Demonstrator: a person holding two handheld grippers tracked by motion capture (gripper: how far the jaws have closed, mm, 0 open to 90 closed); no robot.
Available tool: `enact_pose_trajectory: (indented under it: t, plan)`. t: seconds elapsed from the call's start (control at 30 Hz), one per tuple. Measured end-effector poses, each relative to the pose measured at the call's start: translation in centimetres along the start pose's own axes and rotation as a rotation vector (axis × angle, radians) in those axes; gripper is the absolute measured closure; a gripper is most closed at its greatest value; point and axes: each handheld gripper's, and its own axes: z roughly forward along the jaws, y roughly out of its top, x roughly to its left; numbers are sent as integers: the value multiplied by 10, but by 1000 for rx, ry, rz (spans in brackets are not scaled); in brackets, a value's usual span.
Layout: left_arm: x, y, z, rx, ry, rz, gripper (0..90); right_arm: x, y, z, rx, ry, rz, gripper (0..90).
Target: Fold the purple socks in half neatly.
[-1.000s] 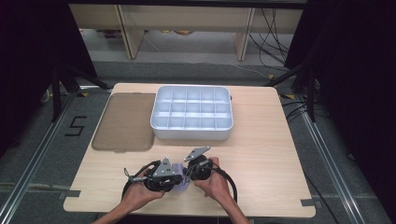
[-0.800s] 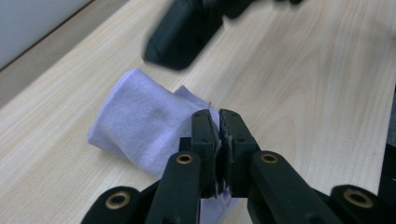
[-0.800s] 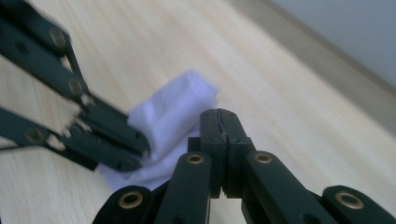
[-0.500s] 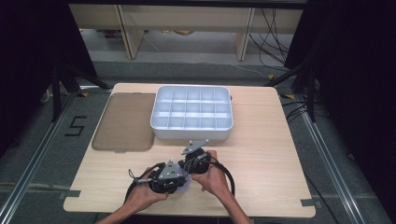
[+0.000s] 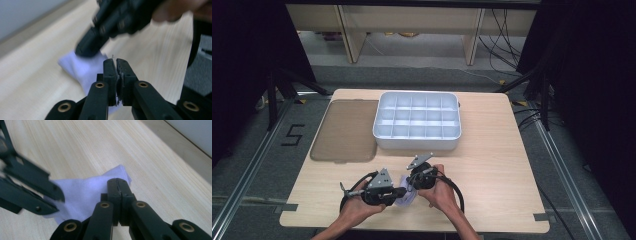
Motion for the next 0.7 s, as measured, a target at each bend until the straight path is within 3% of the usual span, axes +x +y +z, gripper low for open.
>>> enact_pose_trajectory:
  t: [0.03,0.07,0.17,0.2,0.23,0.27,0.37,0.47,0.53,0.7]
  plan:
    - [-1,-3,4,24,-1,3,865,0,0,0,-2,3,-10,900]
    - [-1,-5,6,55,8,34,868,0,0,0,1,4,-7,900]
    - [-1,-7,10,57,17,29,878,2,-1,0,-2,2,-2,900]
    - [1,-7,8,77,29,59,878,3,-2,0,-6,5,-3,900]
    - [0,-8,7,74,36,44,878,3,-2,-3,18,-2,1,900]
    - [2,-9,7,66,26,56,876,2,-5,-4,13,10,0,900]
    - [6,-11,5,52,34,14,875,1,-8,-6,12,17,3,900]
    - [12,-12,3,52,47,10,876,2,-11,-9,17,26,14,900]
    - [16,-12,3,49,55,7,878,3,-13,-11,17,28,-3,900]
    - [17,-11,4,56,59,10,880,6,-16,-14,13,34,2,892]
